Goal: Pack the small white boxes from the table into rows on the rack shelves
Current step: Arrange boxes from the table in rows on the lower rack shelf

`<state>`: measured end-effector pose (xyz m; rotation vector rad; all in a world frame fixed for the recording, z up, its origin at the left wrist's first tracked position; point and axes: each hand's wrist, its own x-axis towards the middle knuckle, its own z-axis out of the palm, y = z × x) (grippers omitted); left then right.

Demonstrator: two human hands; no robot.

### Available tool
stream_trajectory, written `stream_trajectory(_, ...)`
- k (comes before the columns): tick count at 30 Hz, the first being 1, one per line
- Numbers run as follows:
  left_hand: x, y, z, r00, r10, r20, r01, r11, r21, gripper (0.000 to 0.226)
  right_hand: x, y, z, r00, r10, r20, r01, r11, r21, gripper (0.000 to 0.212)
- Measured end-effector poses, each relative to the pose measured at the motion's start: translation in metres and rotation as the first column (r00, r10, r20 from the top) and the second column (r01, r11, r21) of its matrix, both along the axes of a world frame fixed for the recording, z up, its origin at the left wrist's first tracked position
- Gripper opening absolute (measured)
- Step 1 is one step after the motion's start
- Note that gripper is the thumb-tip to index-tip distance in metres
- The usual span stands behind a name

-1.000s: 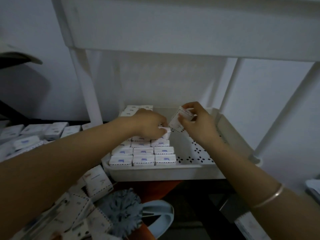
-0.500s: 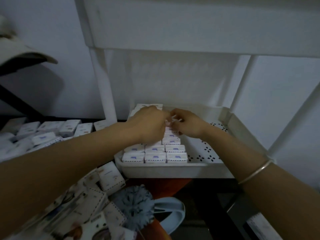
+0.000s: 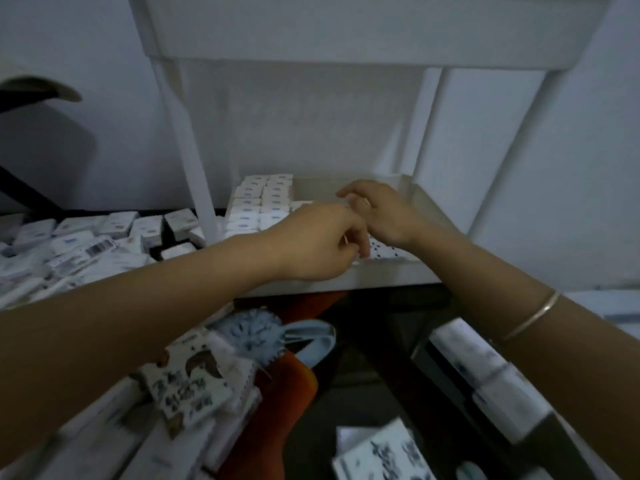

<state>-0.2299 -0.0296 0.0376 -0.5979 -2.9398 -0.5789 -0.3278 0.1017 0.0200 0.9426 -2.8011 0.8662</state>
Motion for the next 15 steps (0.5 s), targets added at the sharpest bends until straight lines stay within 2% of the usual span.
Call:
stream_trajectory(2,0.008,0.021,-0.005,0.999,-0.044,0.014,0.045,0.999,-0.018,0.02,0.019,0.027,0.0,0.998,-0.056,0.013,0.057,0.998,-0.034,0.032)
stream_trajectory(5,0.011,0.052,-0.015,0.999,-0.039,0.034,0.043,0.991,-0.129,0.017,0.046,0.062,-0.002,0.988,-0.11,0.104,0.115,0.992,-0.049,0.027)
stream_trajectory(8,0.011,0.076,-0.031,0.996,-0.047,0.071,0.059,0.983,-0.175,0.02,0.07,0.094,-0.001,0.977,-0.186,0.101,0.178,0.981,0.076,0.018)
stream_trajectory(12,0.008,0.1,-0.06,0.976,-0.213,0.05,0.219,0.964,-0.151,0.04,0.101,0.132,-0.003,0.959,-0.275,0.065,0.239,0.911,0.338,0.01)
stream_trajectory(15,0.008,0.108,-0.076,0.939,-0.321,0.119,0.343,0.885,-0.314,0.048,0.116,0.152,-0.009,0.93,-0.347,0.12,0.275,0.876,0.395,0.021)
